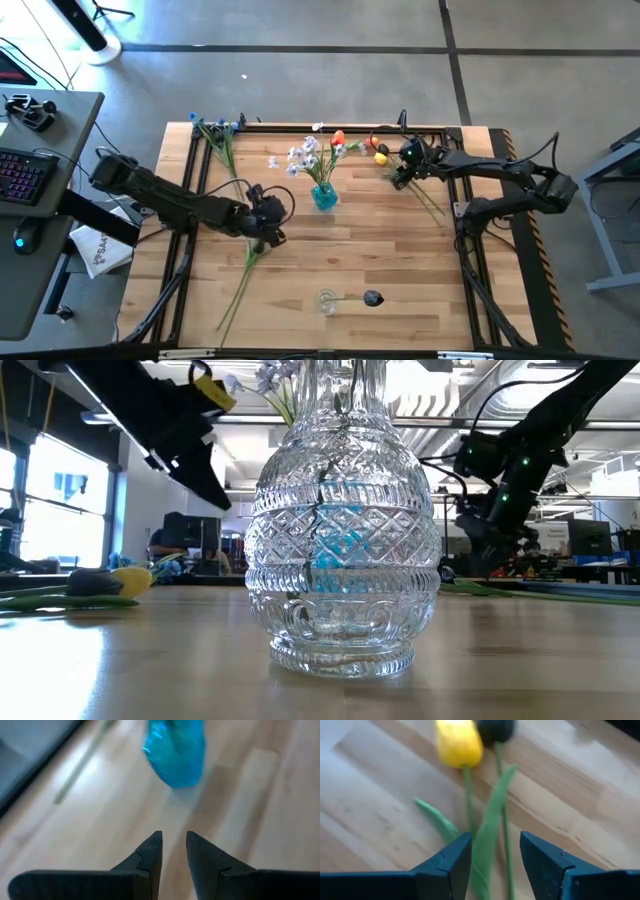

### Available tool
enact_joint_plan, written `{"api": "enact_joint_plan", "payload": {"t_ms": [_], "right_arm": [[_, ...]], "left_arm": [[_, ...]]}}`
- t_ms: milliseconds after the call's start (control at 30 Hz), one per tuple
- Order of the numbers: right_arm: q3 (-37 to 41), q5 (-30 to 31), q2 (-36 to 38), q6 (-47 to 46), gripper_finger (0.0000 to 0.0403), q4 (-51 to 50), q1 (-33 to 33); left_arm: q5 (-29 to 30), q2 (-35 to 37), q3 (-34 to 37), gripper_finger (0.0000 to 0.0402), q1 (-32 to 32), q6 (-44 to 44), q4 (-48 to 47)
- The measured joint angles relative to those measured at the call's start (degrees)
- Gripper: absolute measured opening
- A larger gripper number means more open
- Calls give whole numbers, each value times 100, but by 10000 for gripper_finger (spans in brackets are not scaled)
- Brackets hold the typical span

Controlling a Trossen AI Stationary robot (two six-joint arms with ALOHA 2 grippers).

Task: Sort flowers into vase by color
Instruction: Put the top right black tulip into the transparent vase

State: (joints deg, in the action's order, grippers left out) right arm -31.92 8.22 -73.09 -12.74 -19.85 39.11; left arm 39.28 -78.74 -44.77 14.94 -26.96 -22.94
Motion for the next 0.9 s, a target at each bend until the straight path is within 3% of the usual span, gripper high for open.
{"api": "enact_joint_plan", "payload": {"t_ms": [167, 400, 567, 700, 900], "right_arm": [[-4, -162, -286, 272, 151, 142, 389], [-25, -161, -1118, 601, 137, 905, 473], [-37, -83, -1377, 860, 79, 976, 382], [-14, 42, -1057, 875, 11, 787, 356], [-177, 308, 250, 571, 12, 202, 282]], "left_arm": [[506, -52, -3, 76, -85, -122, 219], [258, -287, 0, 76, 80, -145, 682], [253, -295, 0, 76, 315, -328, 909], [250, -295, 0, 76, 483, -345, 967], [239, -295, 0, 76, 538, -345, 811]]}}
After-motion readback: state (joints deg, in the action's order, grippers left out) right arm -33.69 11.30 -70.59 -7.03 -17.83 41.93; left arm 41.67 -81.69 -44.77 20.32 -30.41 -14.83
